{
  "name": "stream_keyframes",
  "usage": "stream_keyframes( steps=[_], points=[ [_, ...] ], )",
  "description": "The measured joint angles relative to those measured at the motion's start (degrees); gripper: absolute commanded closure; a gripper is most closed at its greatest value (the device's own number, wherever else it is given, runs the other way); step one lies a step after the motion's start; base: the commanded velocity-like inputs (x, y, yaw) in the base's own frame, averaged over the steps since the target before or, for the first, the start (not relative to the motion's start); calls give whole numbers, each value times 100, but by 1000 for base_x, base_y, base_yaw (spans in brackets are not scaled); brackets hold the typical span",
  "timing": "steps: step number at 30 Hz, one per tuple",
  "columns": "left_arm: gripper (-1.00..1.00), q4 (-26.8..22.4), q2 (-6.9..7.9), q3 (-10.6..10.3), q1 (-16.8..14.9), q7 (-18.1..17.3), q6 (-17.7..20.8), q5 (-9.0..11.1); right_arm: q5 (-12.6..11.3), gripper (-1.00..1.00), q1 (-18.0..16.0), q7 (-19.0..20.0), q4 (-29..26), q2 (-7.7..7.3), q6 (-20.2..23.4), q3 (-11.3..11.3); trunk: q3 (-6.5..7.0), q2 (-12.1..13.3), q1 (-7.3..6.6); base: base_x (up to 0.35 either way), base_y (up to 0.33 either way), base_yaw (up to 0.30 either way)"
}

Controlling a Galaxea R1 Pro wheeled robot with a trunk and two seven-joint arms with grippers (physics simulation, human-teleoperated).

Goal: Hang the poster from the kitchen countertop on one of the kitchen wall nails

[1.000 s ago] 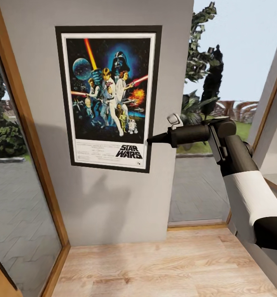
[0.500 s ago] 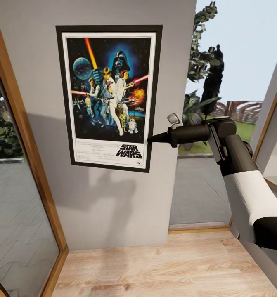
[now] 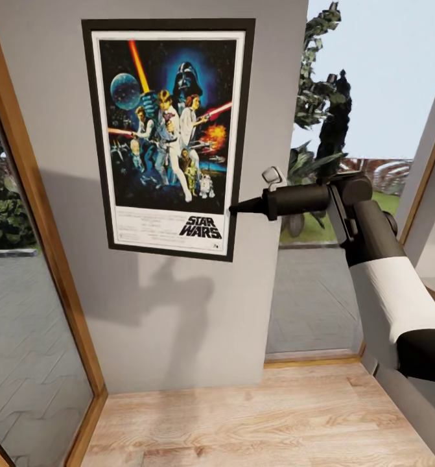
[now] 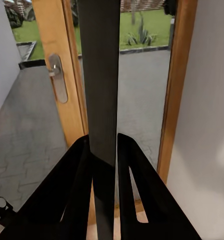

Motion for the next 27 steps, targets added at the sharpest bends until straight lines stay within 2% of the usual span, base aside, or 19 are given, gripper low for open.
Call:
stream_keyframes(
  steps=[27],
  points=[
    [-100, -4, -3, 0, -1, 0, 0, 0, 0, 100, -58, 8, 80, -1, -11, 28, 0, 0, 0, 0, 0, 0]
  ],
)
